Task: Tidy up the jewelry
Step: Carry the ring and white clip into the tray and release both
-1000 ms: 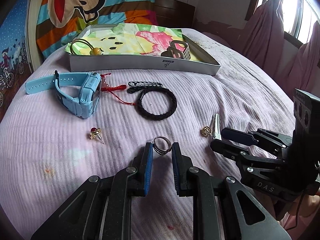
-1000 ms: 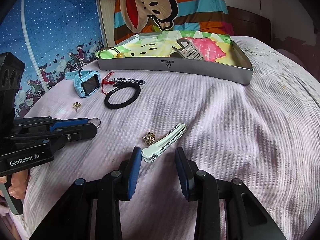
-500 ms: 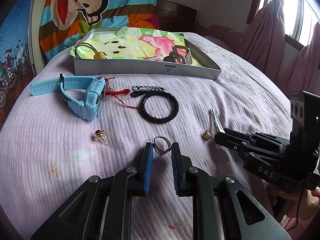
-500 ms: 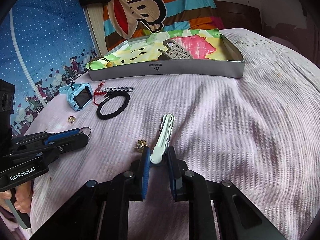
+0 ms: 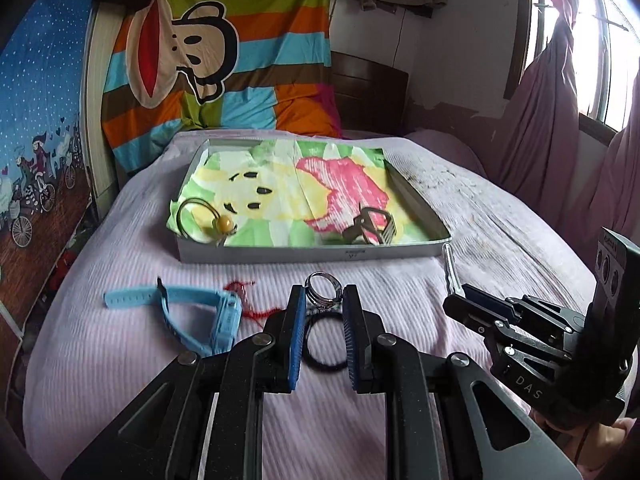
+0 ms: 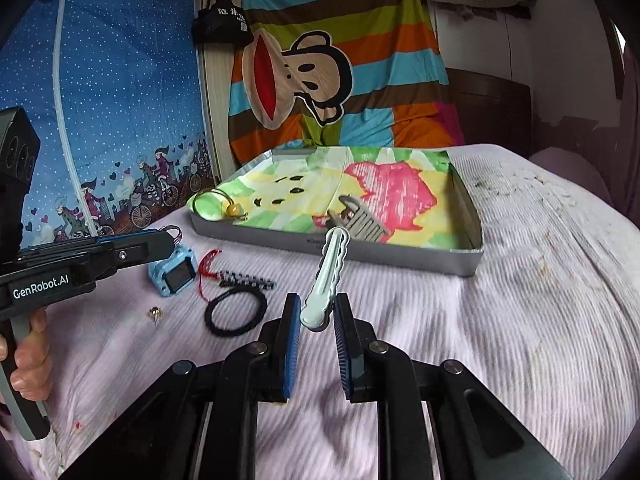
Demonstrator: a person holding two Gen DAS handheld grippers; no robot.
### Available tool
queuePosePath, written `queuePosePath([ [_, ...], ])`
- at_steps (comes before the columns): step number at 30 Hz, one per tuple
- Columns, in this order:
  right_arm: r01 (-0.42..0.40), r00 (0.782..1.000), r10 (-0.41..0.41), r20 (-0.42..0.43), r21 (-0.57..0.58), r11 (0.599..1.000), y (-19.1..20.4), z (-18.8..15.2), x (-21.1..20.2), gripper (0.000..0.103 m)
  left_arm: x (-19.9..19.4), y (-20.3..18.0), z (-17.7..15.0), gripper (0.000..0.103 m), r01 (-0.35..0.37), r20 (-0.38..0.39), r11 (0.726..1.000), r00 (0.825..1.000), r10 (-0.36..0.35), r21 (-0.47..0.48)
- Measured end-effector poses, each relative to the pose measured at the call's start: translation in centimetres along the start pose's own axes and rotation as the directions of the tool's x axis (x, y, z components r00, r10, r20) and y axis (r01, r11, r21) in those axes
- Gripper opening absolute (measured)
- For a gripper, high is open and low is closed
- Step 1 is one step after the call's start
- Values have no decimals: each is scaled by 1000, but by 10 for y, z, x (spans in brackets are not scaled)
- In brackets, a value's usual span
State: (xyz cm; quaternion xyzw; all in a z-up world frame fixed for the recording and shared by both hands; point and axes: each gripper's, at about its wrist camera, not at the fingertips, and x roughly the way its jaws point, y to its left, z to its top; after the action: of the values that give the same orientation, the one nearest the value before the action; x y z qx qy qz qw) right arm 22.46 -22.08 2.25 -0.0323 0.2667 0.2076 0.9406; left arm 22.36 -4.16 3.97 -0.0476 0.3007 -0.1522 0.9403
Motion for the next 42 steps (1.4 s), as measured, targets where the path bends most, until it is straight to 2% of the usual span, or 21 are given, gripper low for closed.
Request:
queuePosePath([
  [7, 66, 998, -66, -3, 31, 997, -34, 33, 43, 16, 50, 4, 42, 15, -21, 6, 999, 1000, 21, 38],
  [12, 131, 988, -125, -86, 73, 989, -66, 44, 77, 16, 95, 17, 54, 15, -41, -45, 999, 998, 42, 23],
  [17, 120, 979, -100, -177, 103, 988, -85, 39, 104, 16, 131, 33, 51, 15, -68, -136, 997, 988, 70, 21],
  [20, 113, 977, -93, -190, 99, 989, -88, 37, 109, 16, 143, 41, 45, 15, -78, -183, 997, 980, 77, 3],
  [27, 83, 981, -65, -180, 94, 992, -86, 36, 105, 20, 143, 38, 41, 16, -79, -185, 997, 980, 76, -11],
  [31, 87, 990, -74, -121, 109, 990, -85, 33, 91, 33, 132, 33, 41, 18, -62, -154, 997, 986, 56, -36],
  [33, 99, 994, -92, -67, 119, 988, -82, 30, 75, 41, 123, 31, 40, 33, -64, -129, 997, 990, 58, -44],
  [35, 103, 995, -103, -8, 133, 986, -79, 29, 58, 52, 109, 27, 41, 42, -68, -80, 996, 995, 63, -53],
  [36, 104, 994, -108, 21, 138, 985, -77, 28, 48, 55, 101, 26, 40, 43, -62, -53, 996, 997, 59, -57],
  [38, 115, 989, -127, 76, 151, 982, -72, 28, 28, 74, 85, 22, 41, 45, -51, -17, 997, 999, 50, -66],
  [41, 115, 979, -141, 147, 170, 979, -65, 27, 1, 96, 58, 16, 40, 63, -51, 35, 996, 998, 54, -78],
  [42, 117, 975, -146, 166, 169, 979, -61, 27, -8, 100, 48, 14, 39, 69, -57, 57, 996, 997, 61, -75],
])
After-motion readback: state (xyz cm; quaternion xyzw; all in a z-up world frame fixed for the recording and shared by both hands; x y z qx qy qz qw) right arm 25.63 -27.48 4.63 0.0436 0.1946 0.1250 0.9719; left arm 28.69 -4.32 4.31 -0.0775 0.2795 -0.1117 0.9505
